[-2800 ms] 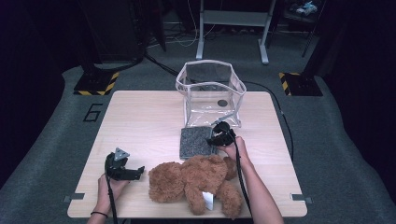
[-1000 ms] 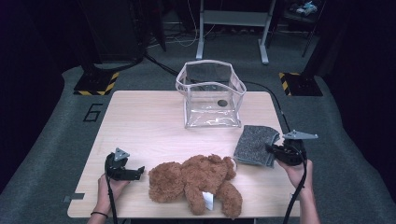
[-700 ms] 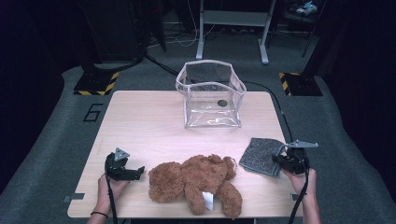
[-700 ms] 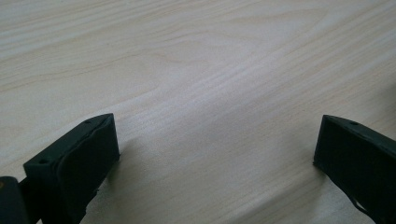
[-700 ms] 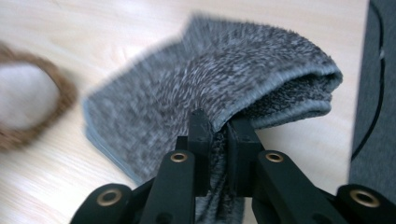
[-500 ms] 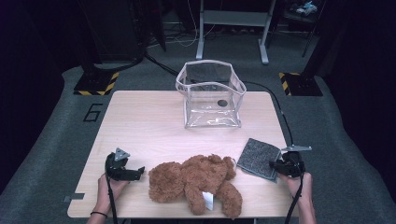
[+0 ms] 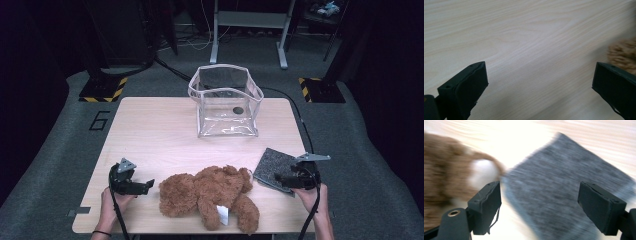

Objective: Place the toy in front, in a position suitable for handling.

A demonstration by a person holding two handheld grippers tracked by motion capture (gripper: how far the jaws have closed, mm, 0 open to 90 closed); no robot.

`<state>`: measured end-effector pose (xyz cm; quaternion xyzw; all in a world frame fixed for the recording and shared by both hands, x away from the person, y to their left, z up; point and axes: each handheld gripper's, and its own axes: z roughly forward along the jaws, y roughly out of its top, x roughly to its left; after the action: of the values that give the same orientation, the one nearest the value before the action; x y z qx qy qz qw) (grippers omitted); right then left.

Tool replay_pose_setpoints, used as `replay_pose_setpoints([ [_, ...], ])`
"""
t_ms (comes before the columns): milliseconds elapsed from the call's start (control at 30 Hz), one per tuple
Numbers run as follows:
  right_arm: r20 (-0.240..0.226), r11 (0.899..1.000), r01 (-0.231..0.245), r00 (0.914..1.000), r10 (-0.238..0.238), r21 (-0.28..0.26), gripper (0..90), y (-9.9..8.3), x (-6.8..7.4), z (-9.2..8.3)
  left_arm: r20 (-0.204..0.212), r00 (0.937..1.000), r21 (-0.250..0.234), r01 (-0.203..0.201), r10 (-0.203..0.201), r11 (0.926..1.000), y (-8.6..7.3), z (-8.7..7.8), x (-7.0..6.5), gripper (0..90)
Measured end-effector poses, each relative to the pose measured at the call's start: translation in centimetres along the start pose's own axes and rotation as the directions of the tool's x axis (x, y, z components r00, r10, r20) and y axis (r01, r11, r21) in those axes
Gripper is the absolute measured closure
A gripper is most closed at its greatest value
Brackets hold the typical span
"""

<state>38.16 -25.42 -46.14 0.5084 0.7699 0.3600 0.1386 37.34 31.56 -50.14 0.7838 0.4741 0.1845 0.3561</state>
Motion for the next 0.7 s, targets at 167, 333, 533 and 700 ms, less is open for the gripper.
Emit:
replay_pose_setpoints([
  [167,-0.115,0.998,0.053,0.9919,-0.056,-0.027,16.1,0.6,3.6,0.2,0.04,0.9989,0.018,-0.025,0.024,0.9995,0.0,-1.1,-0.7,0.0],
  [333,-0.248,0.993,0.113,0.9618,-0.116,-0.029,14.8,0.6,7.6,1.0,0.086,0.9955,0.049,-0.044,0.04,0.9978,-0.8,-1.0,-1.6,0.0],
  [533,-0.308,0.985,0.174,0.9367,-0.167,-0.005,14.6,0.8,10.5,2.5,0.116,0.9924,0.058,-0.047,0.04,0.9972,-0.7,-0.5,-2.1,0.0],
  [700,-0.319,0.984,0.179,0.9324,-0.169,0.003,15.6,0.6,11.2,3.9,0.133,0.99,0.07,-0.056,0.046,0.996,-0.2,0.2,-2.5,0.0],
])
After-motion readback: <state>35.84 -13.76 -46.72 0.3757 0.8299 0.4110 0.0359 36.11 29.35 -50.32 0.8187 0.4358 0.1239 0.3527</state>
